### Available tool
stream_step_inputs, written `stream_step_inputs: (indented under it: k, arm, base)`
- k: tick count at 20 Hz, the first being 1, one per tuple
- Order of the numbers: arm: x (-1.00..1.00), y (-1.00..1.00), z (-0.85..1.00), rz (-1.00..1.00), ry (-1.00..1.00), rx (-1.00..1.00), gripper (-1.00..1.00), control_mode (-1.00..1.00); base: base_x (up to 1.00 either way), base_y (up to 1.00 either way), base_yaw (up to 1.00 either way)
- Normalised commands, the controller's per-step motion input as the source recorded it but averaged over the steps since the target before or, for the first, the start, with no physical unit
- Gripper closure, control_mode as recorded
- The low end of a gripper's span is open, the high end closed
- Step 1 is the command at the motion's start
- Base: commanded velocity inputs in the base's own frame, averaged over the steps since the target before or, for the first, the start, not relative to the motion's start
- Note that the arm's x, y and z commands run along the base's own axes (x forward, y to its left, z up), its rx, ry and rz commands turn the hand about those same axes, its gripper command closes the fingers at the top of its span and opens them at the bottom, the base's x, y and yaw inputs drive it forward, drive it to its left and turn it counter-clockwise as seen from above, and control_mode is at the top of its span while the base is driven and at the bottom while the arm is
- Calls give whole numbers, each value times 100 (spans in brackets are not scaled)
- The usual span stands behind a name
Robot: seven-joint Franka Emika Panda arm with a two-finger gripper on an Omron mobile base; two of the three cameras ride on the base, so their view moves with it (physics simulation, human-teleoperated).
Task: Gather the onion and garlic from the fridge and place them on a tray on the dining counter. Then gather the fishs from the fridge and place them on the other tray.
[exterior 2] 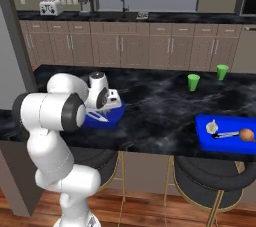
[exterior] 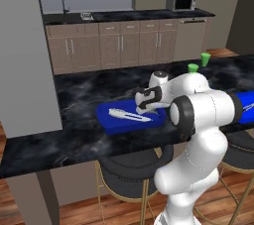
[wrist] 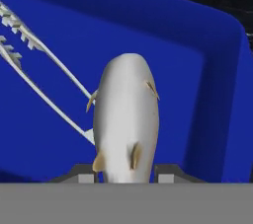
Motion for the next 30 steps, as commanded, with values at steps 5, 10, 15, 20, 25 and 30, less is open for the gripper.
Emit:
stream_step_inputs:
  k: [5,10,15,20,25,30]
  arm:
    - [28,0,-31,0,4,0,100,-100]
    - [28,0,-31,-1,5,0,100,-100]
    - [22,5,-29,-2,4,0,-100,-100]
    - [-9,1,1,-4,0,0,-100,-100]
    - [-42,0,19,-5,0,0,-100,-100]
    - [-67,0,51,-5,-3,0,-100,-100]
  base:
    - [0,0,0]
    - [0,0,0]
    - [0,0,0]
    - [0,0,0]
    - [0,0,0]
    - [0,0,0]
